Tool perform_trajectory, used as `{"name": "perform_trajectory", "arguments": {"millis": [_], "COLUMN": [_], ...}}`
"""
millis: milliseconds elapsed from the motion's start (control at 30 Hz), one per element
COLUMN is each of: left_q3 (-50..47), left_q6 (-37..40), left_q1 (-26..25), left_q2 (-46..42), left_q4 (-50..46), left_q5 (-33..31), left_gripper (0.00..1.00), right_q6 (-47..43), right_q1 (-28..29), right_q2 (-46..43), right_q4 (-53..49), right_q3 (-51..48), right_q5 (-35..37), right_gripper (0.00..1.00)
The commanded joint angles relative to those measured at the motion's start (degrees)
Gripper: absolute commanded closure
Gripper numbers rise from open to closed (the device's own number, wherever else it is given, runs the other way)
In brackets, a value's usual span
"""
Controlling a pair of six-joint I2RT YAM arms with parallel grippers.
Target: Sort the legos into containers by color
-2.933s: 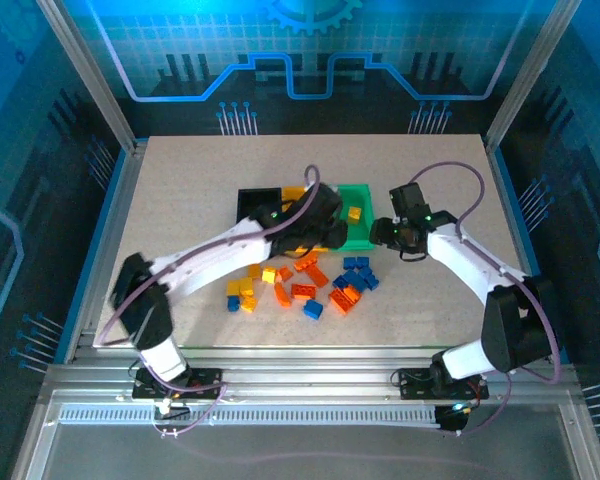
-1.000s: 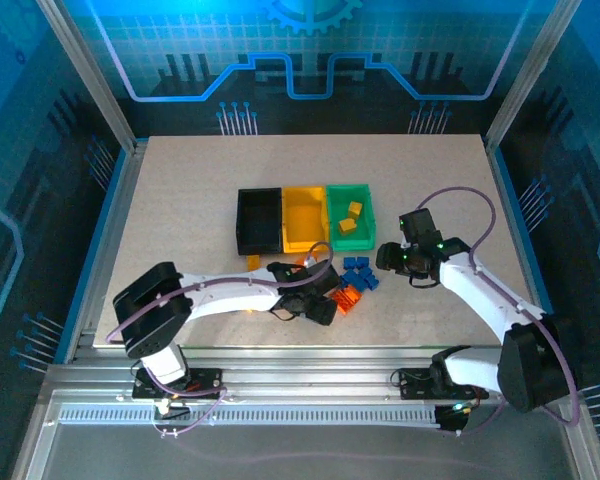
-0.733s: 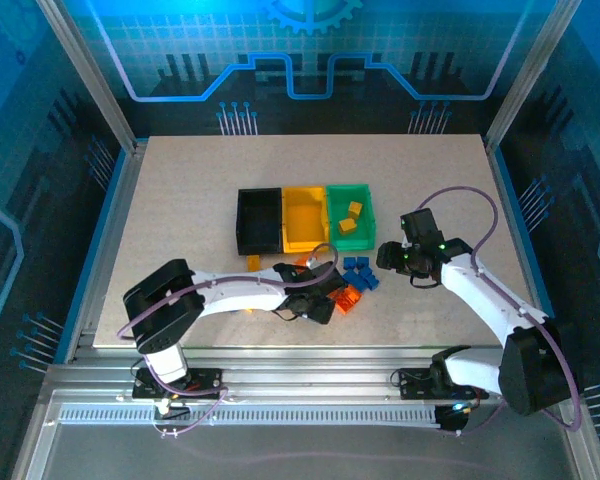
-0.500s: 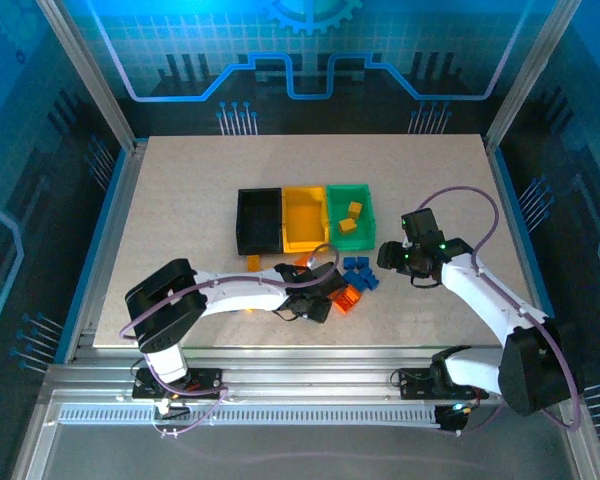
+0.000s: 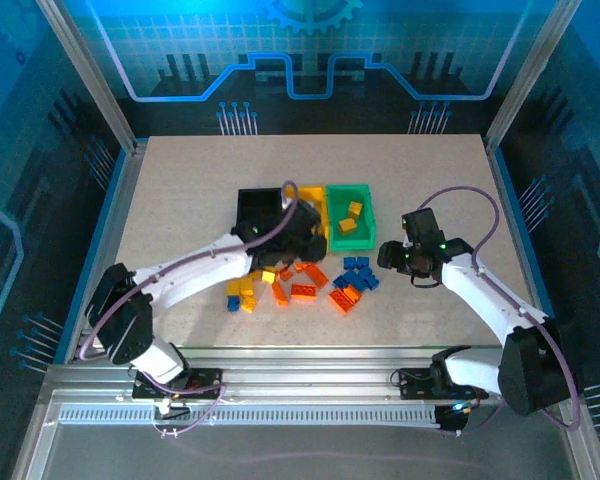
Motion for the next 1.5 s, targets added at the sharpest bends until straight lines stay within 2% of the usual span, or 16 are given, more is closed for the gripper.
{"name": "perform_trajectory", "arguments": {"millis": [0, 233, 367, 500, 600, 700, 900, 1033, 1167, 1300, 1467], "left_q3": [5.9, 17.8, 21.7, 23.3, 24.5, 24.4, 14.6, 3.6, -6.0, -10.2, -11.6], "left_q6": [2.8, 3.4, 2.7, 2.4, 2.4, 1.7, -2.5, -9.1, -17.7, -24.0, -26.3], "left_q1": [3.1, 8.3, 9.6, 9.9, 9.9, 9.9, 7.8, 5.4, 2.6, 0.9, -0.5], "left_q2": [5.8, 18.1, 22.7, 24.2, 24.5, 22.7, 11.7, 2.8, -4.3, -6.3, -5.1], "left_q4": [0.7, 0.0, -1.4, -1.4, -2.0, -2.5, -3.3, -6.5, -11.1, -16.1, -18.1], "left_q5": [1.4, -0.7, -1.6, -1.9, -1.9, -1.1, 0.7, -0.6, -0.3, 2.3, 2.2], "left_gripper": [0.54, 0.54, 0.54, 0.43, 0.30, 0.25, 0.25, 0.25, 0.29, 0.37, 0.37], "right_q6": [0.1, 0.1, -0.3, -0.5, -0.7, -0.9, -1.2, -0.7, -0.1, 0.3, 0.4], "right_q1": [-1.0, -1.1, -1.2, -1.5, -1.6, -1.7, -2.0, -2.1, -2.1, -2.0, -2.3], "right_q2": [0.5, 0.0, -0.5, -1.3, -1.5, -1.9, -2.8, -2.4, -1.9, -1.6, -1.9], "right_q4": [0.4, 0.1, -0.5, -0.9, -1.3, -1.7, -1.6, 0.0, 2.3, 4.1, 5.7], "right_q3": [-0.1, 0.2, 0.7, 0.8, 0.8, 1.1, 1.1, 0.0, -1.5, -3.0, -4.3], "right_q5": [0.2, 0.0, 0.0, -0.4, -0.6, -0.7, -1.1, -1.8, -2.8, -3.3, -3.7], "right_gripper": [0.37, 0.37, 0.37, 0.37, 0.37, 0.37, 0.37, 0.37, 0.37, 0.37, 0.37]}}
